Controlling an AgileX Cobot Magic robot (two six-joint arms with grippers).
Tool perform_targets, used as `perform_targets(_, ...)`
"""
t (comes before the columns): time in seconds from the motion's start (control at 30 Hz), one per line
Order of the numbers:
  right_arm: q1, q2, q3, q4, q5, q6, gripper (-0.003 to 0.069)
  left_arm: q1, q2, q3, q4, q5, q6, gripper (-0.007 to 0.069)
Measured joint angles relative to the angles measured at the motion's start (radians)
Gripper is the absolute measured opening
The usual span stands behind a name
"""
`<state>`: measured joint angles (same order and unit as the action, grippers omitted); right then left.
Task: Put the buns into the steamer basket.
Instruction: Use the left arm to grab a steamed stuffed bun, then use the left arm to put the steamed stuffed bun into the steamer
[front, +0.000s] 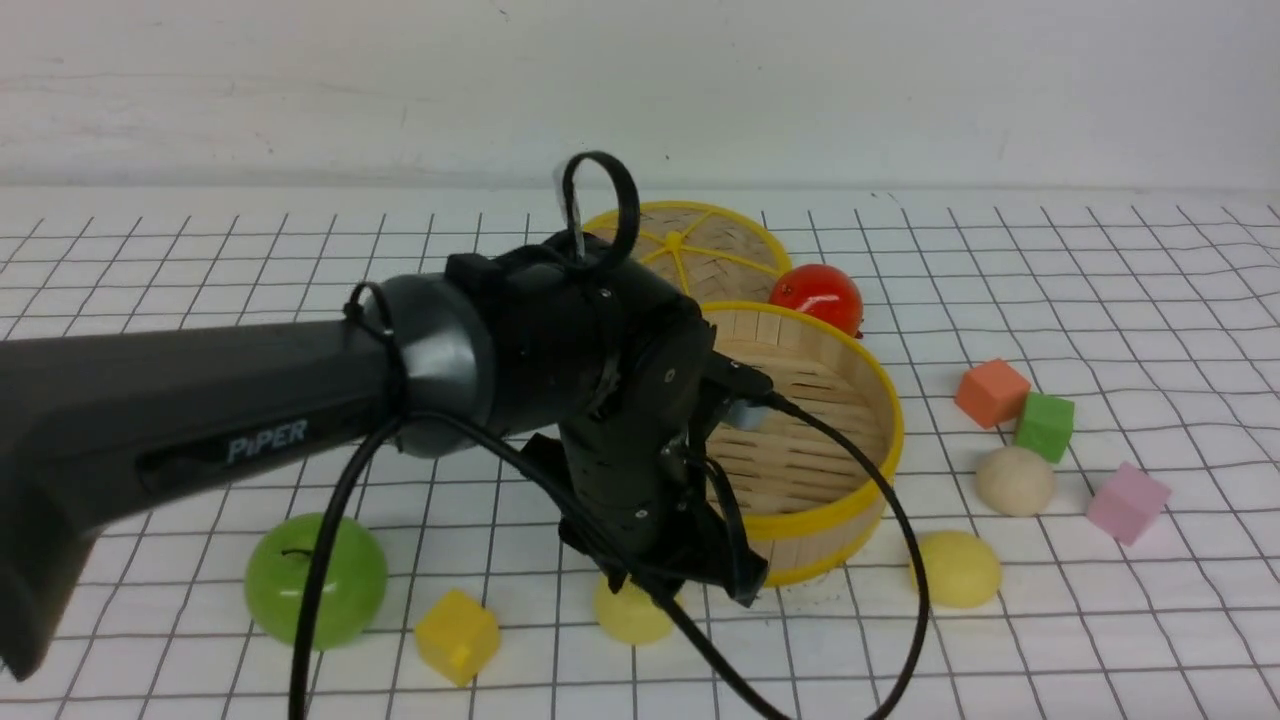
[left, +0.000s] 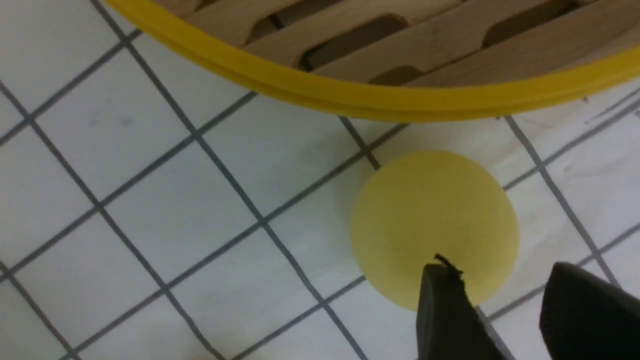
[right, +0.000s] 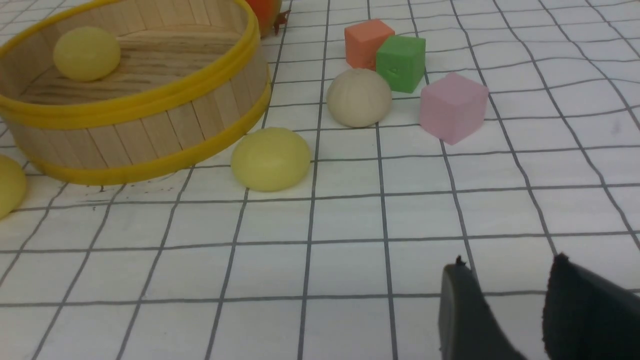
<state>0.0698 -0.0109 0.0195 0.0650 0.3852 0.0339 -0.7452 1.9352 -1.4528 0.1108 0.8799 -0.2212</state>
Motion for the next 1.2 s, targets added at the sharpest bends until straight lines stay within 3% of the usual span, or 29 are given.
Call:
perform_targets(0.43,0.0,0.0,0.0,0.0,0.0,0.0,0.0239,0.0,0.057,0.001,0.043,-0.06,-0.014,0.0277)
perform_targets(0.6,0.0,0.0,0.0,0.0,0.0,0.0,0.0239,0.0,0.057,0.001,0.045,-0.06,-0.044,0.0161)
perform_targets(0.63,0.0,0.0,0.0,0.0,0.0,0.0,0.0239,0.0,0.057,0.001,0.045,-0.055,-0.051,0.0078)
perform_targets(0.73,0.0,0.0,0.0,0.0,0.0,0.0,0.0239,0.0,0.05,0.001,0.045,-0.035,-0.053,-0.0011)
perform_targets(1.0,0.0,0.0,0.0,0.0,0.0,0.0,0.0239,-0.035,-0.086,-0.018,0.038,0.021,-0.042,-0.0013)
perform_targets(1.2,0.0,0.0,0.0,0.0,0.0,0.0,0.0239,-0.021,-0.09,-0.125,0.028,-0.094,0.002,-0.0013)
